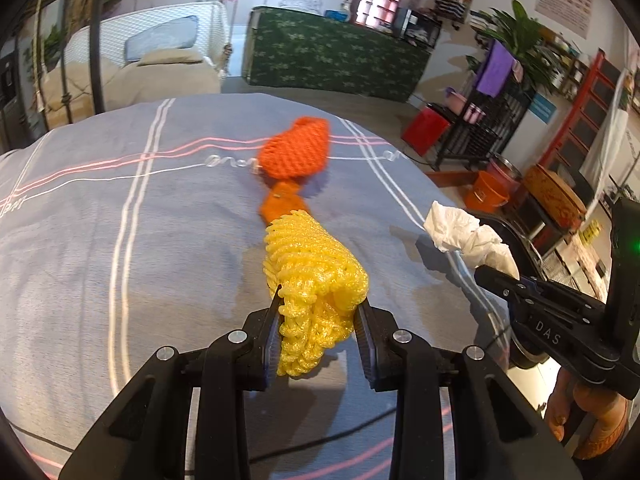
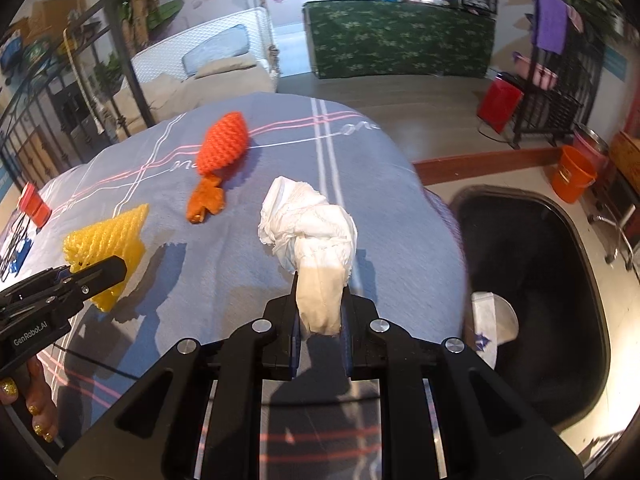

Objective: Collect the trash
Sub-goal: 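Carry the white cloth into the bin and open the right gripper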

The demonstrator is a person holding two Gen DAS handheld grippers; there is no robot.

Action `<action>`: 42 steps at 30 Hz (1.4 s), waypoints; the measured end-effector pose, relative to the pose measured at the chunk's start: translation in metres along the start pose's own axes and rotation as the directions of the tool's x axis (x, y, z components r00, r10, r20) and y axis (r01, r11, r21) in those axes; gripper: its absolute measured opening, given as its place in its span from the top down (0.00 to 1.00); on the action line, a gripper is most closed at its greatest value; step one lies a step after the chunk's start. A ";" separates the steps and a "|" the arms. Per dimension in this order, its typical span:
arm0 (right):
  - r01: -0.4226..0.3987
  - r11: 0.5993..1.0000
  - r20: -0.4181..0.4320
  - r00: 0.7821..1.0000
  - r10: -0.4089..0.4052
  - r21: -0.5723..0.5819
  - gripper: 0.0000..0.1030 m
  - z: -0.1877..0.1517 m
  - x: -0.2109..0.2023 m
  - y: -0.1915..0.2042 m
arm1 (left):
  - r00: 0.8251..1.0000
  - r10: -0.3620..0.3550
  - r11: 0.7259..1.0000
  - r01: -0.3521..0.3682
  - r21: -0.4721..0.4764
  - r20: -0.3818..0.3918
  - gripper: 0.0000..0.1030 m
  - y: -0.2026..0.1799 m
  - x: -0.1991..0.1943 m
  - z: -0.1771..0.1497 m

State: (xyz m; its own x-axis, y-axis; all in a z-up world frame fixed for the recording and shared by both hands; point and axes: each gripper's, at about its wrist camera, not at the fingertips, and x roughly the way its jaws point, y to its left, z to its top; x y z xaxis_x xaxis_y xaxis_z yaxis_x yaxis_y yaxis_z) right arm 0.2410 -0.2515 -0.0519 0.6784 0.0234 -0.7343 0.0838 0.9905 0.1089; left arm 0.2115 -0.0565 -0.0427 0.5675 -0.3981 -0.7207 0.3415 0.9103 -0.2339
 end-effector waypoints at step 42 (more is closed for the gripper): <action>0.275 0.902 -0.100 0.961 -0.257 0.333 0.52 -0.062 0.013 -0.183 | 0.974 -0.218 0.909 0.227 0.350 -0.065 0.69 -0.181 0.045 0.000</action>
State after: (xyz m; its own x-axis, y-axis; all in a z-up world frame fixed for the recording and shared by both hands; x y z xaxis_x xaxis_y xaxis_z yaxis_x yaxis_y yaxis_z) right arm 0.1891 -0.4243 -0.1233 0.5579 -0.2185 -0.8006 0.5055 0.8546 0.1190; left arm 0.1752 -0.2387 -0.0327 0.4294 -0.5789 -0.6932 0.7015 0.6972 -0.1478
